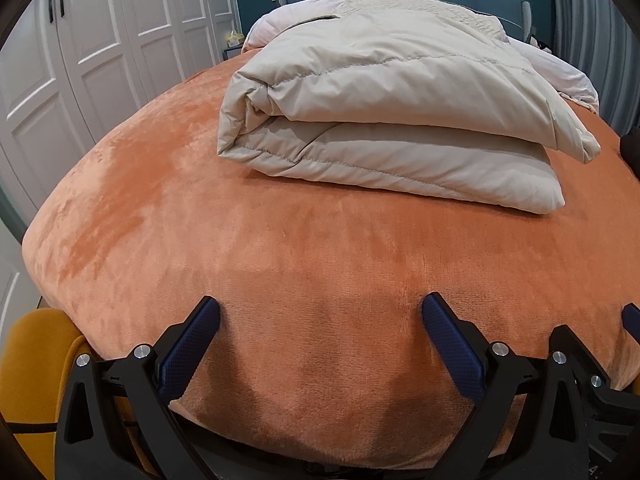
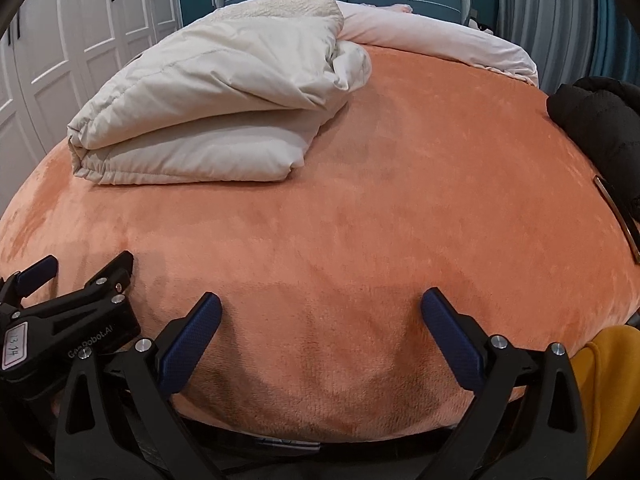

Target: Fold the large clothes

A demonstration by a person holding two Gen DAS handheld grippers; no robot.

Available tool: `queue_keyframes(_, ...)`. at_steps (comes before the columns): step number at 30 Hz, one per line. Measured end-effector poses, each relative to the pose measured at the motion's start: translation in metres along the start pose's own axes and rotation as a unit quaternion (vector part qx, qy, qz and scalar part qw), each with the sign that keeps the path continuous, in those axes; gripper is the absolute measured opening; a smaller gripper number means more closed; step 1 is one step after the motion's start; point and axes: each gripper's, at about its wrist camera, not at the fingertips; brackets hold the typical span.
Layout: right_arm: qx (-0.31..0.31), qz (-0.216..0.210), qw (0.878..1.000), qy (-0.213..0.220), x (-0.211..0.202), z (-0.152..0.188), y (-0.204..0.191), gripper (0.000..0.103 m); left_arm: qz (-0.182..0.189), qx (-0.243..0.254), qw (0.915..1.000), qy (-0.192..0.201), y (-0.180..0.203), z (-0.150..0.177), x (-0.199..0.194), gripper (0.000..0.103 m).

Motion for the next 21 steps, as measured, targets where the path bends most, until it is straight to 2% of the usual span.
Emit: queue_keyframes(21, 0.003, 0.002, 1.000, 0.001, 0.0005, 0.0025, -0.0029, 0.098, -0.003, -0.001, 1.0000, 0.006, 0.0023, 0.0013, -0.0023, 0.098)
Point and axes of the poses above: each gripper's, at about its wrist camera, not at the fingertips, and x roughly the way its jaws point, y to its right, z to its underside, and after that the axes turned 14 degrees about -y, right-handed
